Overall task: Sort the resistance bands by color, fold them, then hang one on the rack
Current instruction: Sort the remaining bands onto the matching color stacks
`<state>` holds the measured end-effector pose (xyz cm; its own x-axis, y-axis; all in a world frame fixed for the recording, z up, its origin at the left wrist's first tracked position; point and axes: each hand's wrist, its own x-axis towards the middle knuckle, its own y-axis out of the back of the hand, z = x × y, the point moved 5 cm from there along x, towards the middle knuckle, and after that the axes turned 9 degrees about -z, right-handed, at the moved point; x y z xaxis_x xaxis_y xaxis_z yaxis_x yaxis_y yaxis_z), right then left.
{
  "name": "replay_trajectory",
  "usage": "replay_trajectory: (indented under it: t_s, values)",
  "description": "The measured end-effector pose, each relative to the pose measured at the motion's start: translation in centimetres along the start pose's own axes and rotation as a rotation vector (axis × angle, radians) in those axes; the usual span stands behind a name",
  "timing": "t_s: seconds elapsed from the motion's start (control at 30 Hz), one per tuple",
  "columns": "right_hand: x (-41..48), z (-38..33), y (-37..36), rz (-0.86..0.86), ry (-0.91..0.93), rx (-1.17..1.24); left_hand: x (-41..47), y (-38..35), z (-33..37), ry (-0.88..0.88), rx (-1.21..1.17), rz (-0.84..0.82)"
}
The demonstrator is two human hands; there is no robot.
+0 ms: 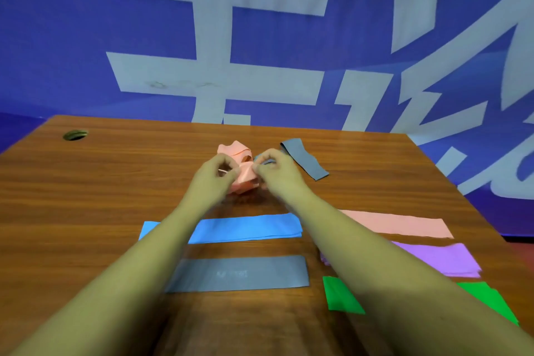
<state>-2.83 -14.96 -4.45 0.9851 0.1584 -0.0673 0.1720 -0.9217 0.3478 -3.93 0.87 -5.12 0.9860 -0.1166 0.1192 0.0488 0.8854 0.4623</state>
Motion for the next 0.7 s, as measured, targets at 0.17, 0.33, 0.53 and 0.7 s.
replay_trajectory:
  t_s: [0.17, 0.33, 0.53, 0.7]
  values:
    - [-2.7, -7.9, 3.6, 0.064, 0.221, 0.19, -1.5, 2.7, 6.9, -0.164, -0.117, 0.024]
    - [-6.7, -14.0, 6.6, 0.083, 0.362, 0.2, -3.9, 4.4, 12.1, -0.198, -0.279, 0.132]
    - [-11.5, -18.7, 8.8, -0.038, 0.401, 0.149, -6.1, 4.1, 15.8, -0.213, -0.285, -0.046]
    - [-14.7, -18.9, 10.4, -0.17, 0.376, 0.107, -9.4, 0.3, 18.3, -0.237, -0.501, -0.448]
